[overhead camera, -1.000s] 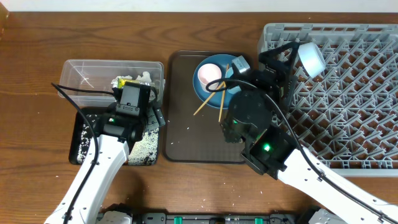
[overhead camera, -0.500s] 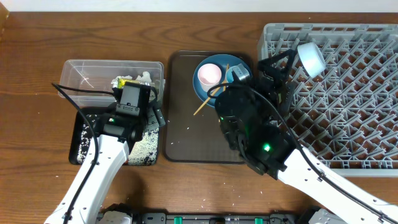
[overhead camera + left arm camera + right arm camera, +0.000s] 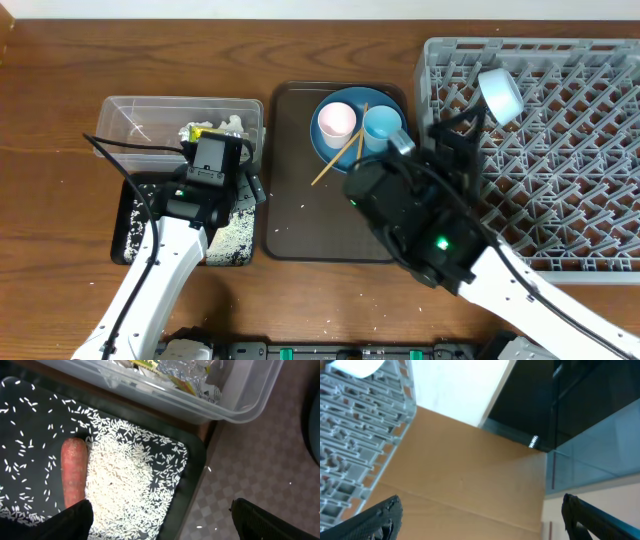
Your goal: Sort waste into correct bins and load items into the dishwasher rack
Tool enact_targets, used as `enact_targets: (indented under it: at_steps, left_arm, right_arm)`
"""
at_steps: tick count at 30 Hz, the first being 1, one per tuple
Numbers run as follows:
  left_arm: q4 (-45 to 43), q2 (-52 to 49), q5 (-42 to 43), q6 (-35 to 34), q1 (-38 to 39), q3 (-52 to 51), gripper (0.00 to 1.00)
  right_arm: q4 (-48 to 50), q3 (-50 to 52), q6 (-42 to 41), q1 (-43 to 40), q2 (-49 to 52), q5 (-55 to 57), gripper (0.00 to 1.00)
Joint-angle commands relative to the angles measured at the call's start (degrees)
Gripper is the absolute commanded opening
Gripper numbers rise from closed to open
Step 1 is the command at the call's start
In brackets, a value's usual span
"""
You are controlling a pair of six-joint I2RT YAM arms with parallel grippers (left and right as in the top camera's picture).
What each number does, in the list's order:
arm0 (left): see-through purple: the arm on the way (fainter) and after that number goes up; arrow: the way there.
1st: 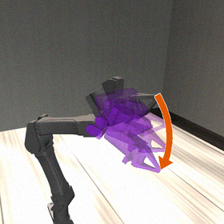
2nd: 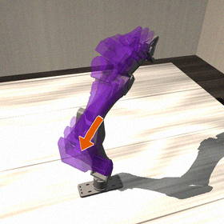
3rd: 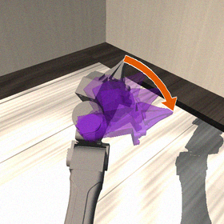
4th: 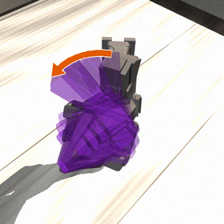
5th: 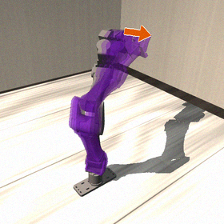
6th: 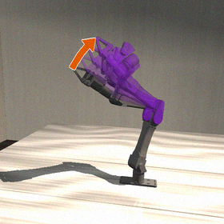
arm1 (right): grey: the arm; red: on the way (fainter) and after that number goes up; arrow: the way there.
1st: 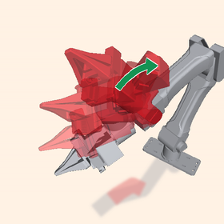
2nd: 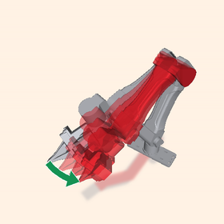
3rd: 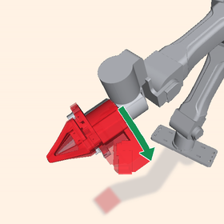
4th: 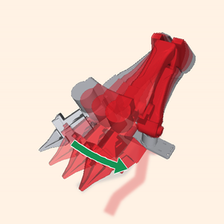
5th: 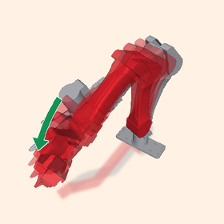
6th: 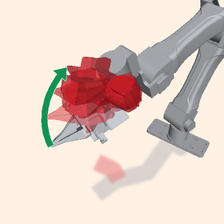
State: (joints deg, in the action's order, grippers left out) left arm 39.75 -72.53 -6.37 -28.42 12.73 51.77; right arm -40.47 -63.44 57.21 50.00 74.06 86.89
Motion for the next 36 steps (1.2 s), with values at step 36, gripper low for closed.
enact_targets:
  at_steps: [36]
  left_arm:
    - [0.11, 0.72, -0.44, 0.7, -0.35, -0.17, 0.91]
  right_arm:
    - [-34.07, -22.84, -72.13, -24.81, -7.3, -74.93, 0.99]
